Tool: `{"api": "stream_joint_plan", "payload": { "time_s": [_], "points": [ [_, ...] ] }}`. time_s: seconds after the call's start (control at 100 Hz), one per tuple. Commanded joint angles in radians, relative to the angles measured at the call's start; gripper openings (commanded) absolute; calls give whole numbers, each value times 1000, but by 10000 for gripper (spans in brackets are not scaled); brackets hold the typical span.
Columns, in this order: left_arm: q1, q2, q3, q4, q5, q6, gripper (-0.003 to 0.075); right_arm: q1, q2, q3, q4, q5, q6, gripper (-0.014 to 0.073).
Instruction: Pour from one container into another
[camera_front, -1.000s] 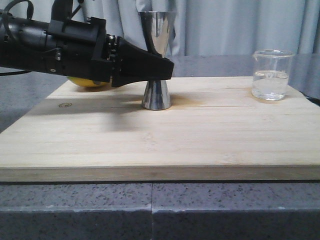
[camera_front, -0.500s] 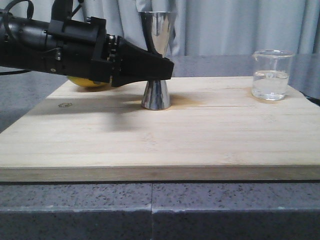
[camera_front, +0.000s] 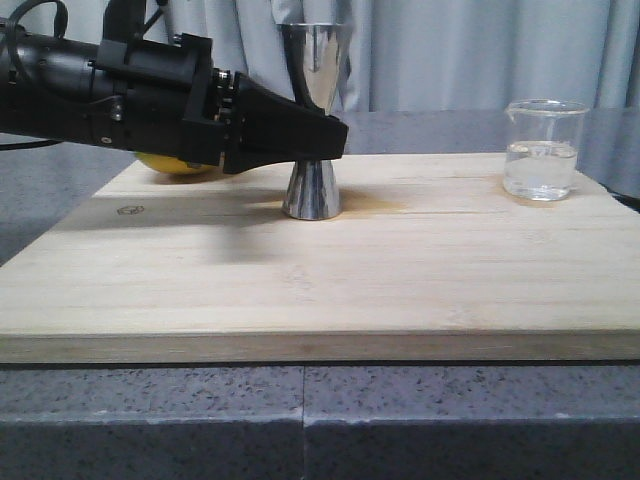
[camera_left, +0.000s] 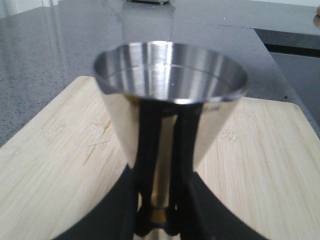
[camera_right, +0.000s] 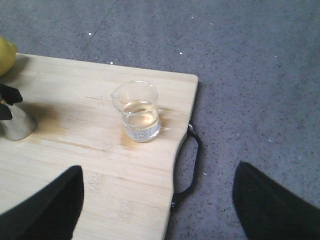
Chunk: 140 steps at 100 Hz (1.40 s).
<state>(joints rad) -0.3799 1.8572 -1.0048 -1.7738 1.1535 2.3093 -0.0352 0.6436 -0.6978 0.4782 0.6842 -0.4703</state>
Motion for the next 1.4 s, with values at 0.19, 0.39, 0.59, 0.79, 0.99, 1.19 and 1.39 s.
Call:
{"api": "stream_joint_plan", "payload": {
  "time_s": [0.19,0.39,0.59,0.79,0.99,1.19,1.39],
  "points": [
    [-9,-39,-29,-78,108,2,-19,158,-22,49,-123,-277,134,554],
    [-9,-39,-29,-78,108,2,-19,349,-36,173,-432,-564,450,554],
    [-9,-39,-29,-78,108,2,-19,394,-27,340,-466,-901,470,554],
    [-9,-39,-29,-78,106,2,-19,394,58,434,-478,-1093,470,554],
    [-9,-39,-29,-78,106,2,-19,394,211,470,-505,-1297,470,554],
    [-9,-39,-29,-78,106,2,-19,394,385,470,-505,-1444,470,554],
    [-9,-39,-29,-78,106,2,-19,394,533,459,-497,-1550,470,554]
  ]
}}
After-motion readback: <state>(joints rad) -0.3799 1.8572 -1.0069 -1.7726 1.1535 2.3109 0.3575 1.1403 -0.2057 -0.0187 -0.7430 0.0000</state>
